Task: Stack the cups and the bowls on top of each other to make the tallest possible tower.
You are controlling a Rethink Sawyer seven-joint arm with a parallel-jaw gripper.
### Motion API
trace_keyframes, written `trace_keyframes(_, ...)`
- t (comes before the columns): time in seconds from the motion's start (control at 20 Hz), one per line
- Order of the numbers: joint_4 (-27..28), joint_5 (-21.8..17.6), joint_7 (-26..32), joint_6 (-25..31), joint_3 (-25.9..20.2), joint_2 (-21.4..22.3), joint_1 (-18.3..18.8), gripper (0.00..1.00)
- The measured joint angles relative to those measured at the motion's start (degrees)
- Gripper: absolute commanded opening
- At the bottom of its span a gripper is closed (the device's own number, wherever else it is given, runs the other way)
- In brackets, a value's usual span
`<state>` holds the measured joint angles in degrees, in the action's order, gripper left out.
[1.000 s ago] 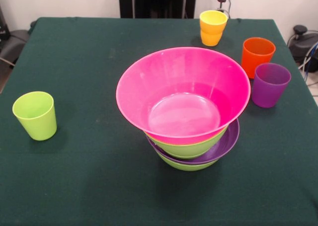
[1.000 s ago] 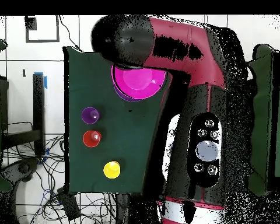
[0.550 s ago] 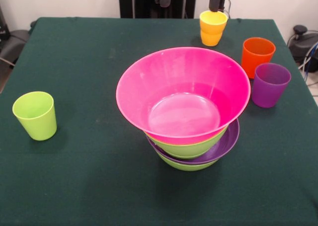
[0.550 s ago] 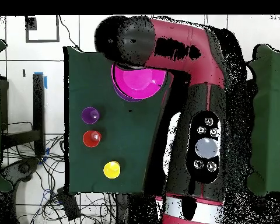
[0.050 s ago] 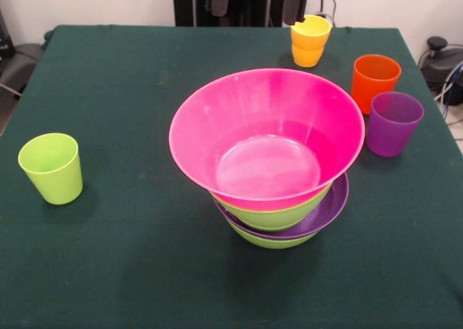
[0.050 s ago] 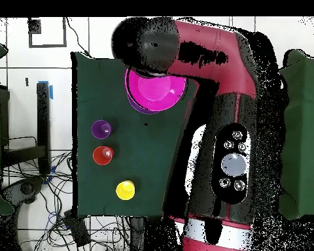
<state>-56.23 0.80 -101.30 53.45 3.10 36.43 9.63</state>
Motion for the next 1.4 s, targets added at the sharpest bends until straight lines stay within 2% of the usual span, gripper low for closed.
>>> trace_keyframes(0.75, 1.9, 0.5, 0.0, 0.0, 0.5, 0.0, 0.4, 1.0)
trace_keyframes(1.4, 1.9, 1.1, 0.0, 0.0, -0.3, -0.2, 4.9, 1.0)
